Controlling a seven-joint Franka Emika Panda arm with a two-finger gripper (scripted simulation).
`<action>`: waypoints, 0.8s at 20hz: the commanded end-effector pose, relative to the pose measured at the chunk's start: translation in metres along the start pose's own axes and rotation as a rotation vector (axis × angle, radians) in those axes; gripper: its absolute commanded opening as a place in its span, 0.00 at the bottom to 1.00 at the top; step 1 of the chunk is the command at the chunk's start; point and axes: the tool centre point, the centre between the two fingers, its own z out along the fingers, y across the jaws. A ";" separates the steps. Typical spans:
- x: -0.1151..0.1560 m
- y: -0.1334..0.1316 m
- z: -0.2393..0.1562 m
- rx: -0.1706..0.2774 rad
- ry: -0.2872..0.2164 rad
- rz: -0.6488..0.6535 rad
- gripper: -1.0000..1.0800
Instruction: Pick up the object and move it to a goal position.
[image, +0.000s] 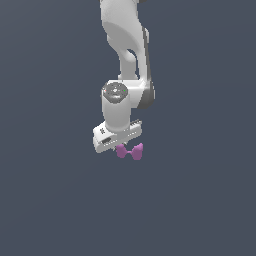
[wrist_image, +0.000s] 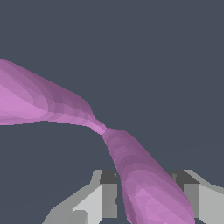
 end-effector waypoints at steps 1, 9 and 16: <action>-0.016 0.000 -0.006 -0.001 0.000 0.001 0.00; -0.066 0.000 -0.023 -0.001 0.000 0.001 0.00; -0.091 0.001 -0.033 -0.001 0.000 0.001 0.00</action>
